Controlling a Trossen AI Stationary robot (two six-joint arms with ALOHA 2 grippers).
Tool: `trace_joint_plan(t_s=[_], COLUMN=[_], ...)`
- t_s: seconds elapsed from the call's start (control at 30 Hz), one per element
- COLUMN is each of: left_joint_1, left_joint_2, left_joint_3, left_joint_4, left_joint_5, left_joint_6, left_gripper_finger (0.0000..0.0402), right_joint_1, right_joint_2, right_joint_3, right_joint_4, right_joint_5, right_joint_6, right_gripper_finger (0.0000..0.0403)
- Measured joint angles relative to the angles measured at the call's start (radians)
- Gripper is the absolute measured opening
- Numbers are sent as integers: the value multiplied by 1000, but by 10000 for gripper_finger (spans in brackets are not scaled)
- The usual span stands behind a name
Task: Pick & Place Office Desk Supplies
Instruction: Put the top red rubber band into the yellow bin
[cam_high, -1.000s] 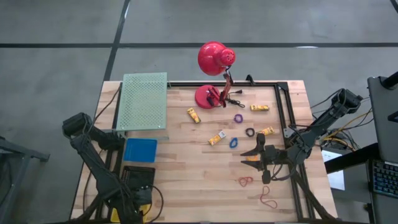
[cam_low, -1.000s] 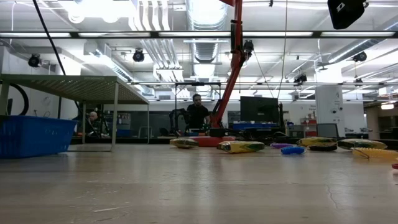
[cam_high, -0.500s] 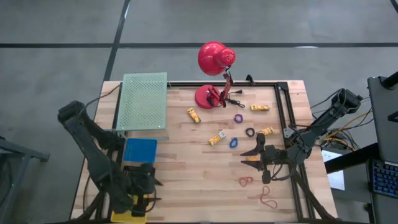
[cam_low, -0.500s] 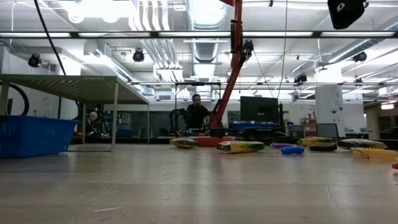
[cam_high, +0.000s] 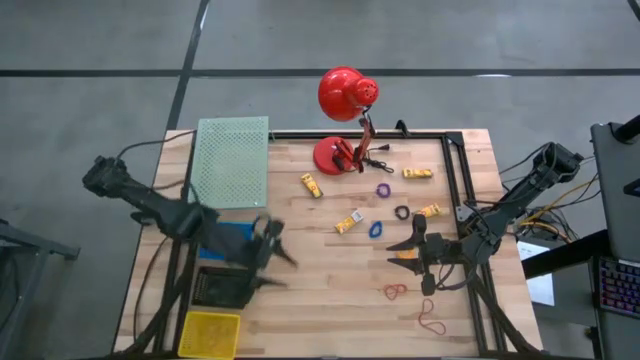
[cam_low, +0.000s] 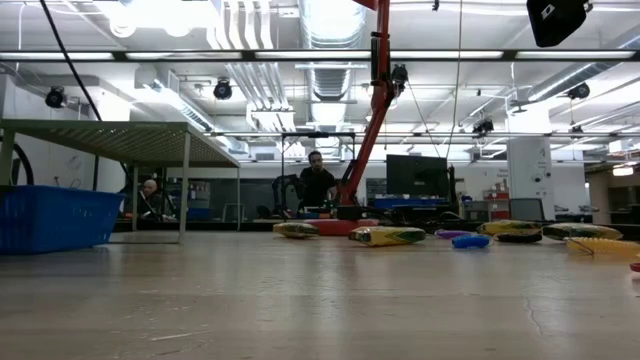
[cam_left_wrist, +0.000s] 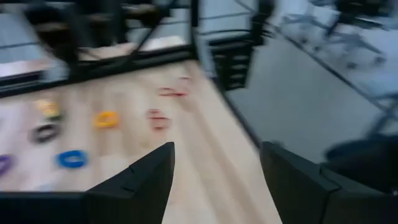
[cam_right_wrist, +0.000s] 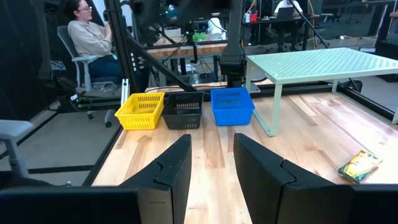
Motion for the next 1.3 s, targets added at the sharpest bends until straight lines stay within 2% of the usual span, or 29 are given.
trace_joint_plan(t_s=[0.17,0.3,0.47,0.8,1.0,1.3], left_joint_1=[91,92,92,82,82,82], left_joint_2=[-61,-97,-157,-543,-698,-753], left_joint_3=[-2,-55,-159,-367,-442,-510], left_joint_4=[-5,25,93,138,138,135], left_joint_5=[-15,-6,-27,-24,-26,-26], left_joint_6=[15,105,130,134,135,138], left_gripper_finger=[239,235,234,233,234,233], right_joint_1=[0,0,0,1,1,0], right_joint_2=[0,0,0,0,0,0], right_joint_3=[0,0,0,0,0,0], right_joint_4=[0,0,0,0,0,0], right_joint_5=[0,0,0,0,0,0], right_joint_6=[0,0,0,0,0,-3], right_gripper_finger=[116,116,116,116,116,116])
